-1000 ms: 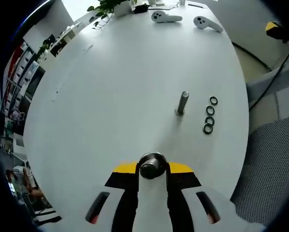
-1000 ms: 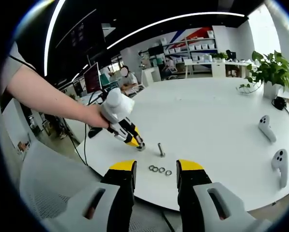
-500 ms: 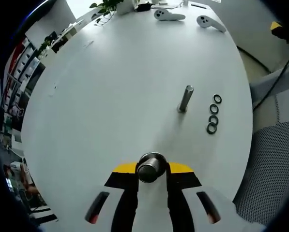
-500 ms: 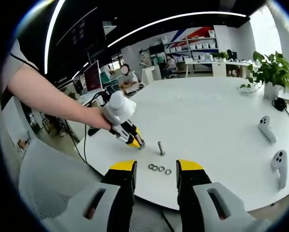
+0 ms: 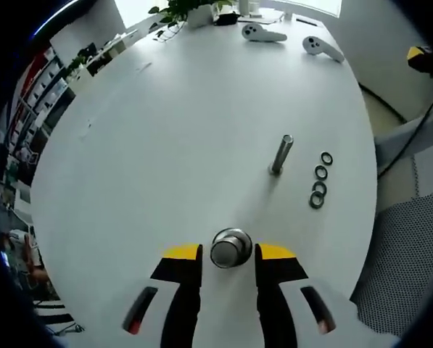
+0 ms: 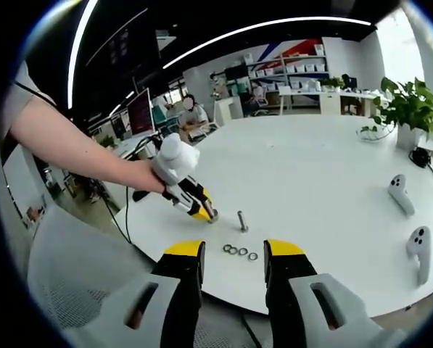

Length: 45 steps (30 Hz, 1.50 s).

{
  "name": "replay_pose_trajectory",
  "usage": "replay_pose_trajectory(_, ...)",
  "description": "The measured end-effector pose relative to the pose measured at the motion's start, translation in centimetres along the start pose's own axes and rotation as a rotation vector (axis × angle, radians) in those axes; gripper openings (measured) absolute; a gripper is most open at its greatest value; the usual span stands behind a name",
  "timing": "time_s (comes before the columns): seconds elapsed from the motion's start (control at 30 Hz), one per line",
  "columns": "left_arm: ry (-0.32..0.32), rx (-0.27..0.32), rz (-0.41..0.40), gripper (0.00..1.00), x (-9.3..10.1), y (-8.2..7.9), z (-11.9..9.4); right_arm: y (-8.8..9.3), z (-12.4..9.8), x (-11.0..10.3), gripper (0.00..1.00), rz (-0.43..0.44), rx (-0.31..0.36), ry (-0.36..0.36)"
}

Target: Place the washer onto the threaded stud by aligning its center hole with the stud, sliding it down to the base, and recovering from edge contact or off-axis alignment until the washer reaches the visible bottom stop.

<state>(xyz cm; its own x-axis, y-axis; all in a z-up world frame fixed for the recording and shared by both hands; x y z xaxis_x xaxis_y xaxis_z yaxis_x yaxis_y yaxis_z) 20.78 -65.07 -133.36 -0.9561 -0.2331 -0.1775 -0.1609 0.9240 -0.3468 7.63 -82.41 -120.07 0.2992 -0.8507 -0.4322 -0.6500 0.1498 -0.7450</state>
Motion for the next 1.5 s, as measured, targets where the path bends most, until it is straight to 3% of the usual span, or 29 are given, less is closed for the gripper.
replay_pose_trajectory(0.27, -0.053, 0.064, -0.058, 0.30, -0.6, -0.4, -1.7, 0.1, 0.0, -0.2, 0.35, -0.008, -0.008, -0.006)
replay_pose_trajectory(0.5, -0.145, 0.182, -0.172, 0.32, -1.1, -0.9, -4.9, 0.2, 0.1, -0.3, 0.35, -0.015, -0.011, -0.012)
replay_pose_trajectory(0.67, -0.209, 0.222, -0.229, 0.34, -0.4, 0.3, -7.2, 0.3, 0.1, -0.5, 0.35, -0.022, -0.017, -0.023)
replay_pose_trajectory(0.77, -0.229, 0.285, -0.317, 0.36, 0.7, 0.9, -8.6, 0.3, 0.1, -0.6, 0.35, -0.028, -0.020, -0.029)
replay_pose_trajectory(1.07, -0.271, 0.371, -0.387, 0.36, 4.5, 2.6, -13.3, 0.2, 0.1, -0.8, 0.35, -0.031, -0.016, -0.038)
replay_pose_trajectory(1.27, -0.297, 0.408, -0.422, 0.37, 5.9, 3.3, -16.0, 0.4, 0.1, -0.8, 0.35, -0.037, -0.022, -0.039)
replay_pose_trajectory(1.5, -0.279, 0.425, -0.464, 0.37, 7.3, 4.9, -18.2, 0.6, 0.1, -0.8, 0.35, -0.036, -0.030, -0.031)
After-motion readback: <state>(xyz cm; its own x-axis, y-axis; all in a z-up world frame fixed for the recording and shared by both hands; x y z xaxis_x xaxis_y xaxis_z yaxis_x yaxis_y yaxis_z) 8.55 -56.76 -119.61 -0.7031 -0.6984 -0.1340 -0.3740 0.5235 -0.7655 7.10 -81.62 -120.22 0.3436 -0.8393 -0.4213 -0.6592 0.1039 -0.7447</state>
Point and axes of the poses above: the point that each gripper's makers call its tool centre point, and the gripper's own axes: z roughly forward along the fingers, x roughly to its right, y roughly out of its underside, the point moved 1 cm from there along -z, roughly backward along the fingers, and after that the axes turned 15 degrees about z, right-handed, at the moved point
